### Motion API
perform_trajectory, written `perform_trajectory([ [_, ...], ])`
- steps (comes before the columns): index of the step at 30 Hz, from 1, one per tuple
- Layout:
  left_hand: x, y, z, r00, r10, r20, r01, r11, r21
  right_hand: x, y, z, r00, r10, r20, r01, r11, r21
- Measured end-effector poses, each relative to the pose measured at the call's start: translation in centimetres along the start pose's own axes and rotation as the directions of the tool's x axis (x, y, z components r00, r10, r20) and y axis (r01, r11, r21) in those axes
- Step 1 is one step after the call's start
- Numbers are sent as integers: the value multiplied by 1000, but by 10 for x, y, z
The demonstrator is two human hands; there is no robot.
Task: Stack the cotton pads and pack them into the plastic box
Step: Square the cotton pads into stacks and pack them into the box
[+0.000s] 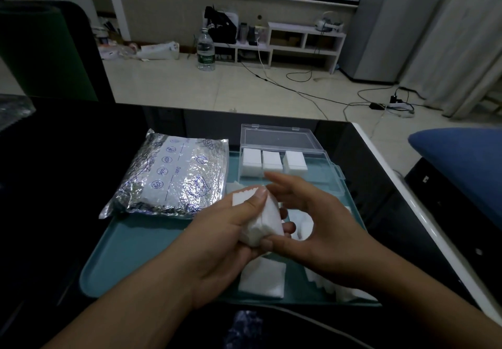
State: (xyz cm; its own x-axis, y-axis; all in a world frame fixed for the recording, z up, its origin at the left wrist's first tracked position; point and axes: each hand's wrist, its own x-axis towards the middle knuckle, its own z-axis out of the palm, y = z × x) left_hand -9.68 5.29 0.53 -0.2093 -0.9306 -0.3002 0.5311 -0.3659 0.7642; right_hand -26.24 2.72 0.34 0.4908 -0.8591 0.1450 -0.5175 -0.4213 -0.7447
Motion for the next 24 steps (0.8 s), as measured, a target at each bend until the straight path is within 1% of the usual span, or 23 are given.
perform_trajectory([
  [3, -1, 0, 0, 1000, 10, 11, -10, 1000, -3, 0, 0, -2, 1000, 6, 31, -7, 1000, 21],
  [6, 1, -1, -2, 1000, 7, 2, -7, 1000, -2, 1, 1, -2, 1000, -6, 18, 6, 1000, 10],
  [10, 3, 0, -2, 998, -52, -18, 51, 997, -59, 2, 1, -3, 1000, -5, -13, 5, 1000, 11],
  [17, 2, -3, -3, 998, -19, -55, 19, 1000, 7, 1, 0, -1, 1000, -23, -8, 22, 1000, -9],
  [24, -1, -1, 2, 998, 1, -56, 2, 999, 53, 0, -1, 0, 1000, 0, 8, 0, 999, 34],
])
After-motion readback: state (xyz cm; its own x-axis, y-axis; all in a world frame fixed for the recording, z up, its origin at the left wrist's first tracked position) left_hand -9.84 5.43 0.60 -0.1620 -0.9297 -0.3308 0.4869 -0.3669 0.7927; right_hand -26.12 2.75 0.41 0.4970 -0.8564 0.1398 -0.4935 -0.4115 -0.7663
